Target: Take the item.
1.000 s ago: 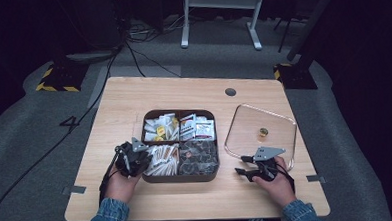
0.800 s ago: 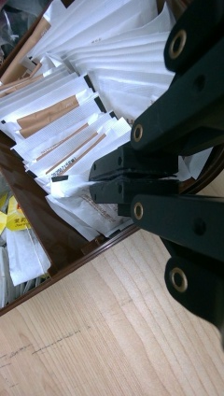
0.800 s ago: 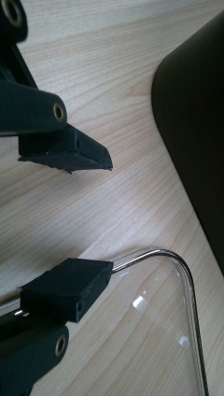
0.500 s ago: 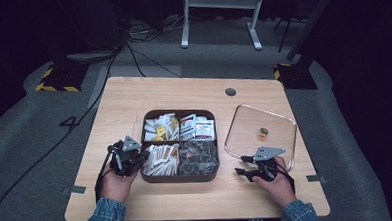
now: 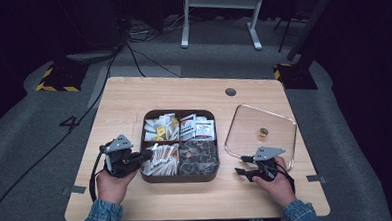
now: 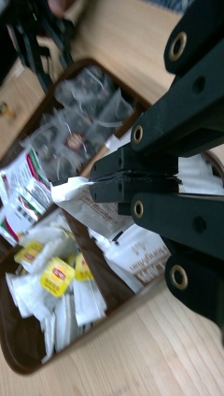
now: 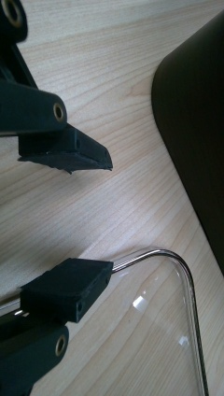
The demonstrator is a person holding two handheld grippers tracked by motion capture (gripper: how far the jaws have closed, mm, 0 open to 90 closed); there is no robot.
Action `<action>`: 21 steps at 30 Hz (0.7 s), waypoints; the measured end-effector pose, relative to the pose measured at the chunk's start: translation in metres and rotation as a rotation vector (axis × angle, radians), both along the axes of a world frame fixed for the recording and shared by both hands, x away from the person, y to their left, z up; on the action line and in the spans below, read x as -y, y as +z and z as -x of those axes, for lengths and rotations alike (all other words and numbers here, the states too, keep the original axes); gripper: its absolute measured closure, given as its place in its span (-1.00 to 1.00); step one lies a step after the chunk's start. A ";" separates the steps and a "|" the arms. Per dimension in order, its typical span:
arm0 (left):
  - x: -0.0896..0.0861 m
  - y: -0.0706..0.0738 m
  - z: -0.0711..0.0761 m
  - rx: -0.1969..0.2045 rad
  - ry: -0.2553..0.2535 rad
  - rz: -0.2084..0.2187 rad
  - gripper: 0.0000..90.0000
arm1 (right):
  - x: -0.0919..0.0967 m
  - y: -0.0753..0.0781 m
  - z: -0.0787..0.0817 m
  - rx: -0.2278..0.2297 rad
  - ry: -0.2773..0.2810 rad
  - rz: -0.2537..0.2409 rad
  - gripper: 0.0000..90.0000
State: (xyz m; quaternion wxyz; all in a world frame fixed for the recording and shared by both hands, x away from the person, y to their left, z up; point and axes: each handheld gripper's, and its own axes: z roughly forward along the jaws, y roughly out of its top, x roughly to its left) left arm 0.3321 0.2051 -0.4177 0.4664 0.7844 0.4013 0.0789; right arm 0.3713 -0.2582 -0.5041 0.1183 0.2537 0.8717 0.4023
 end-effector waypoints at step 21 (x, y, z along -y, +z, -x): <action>0.035 0.015 0.016 0.023 -0.143 0.017 0.97 | 0.000 0.000 0.000 0.003 -0.002 0.001 -0.03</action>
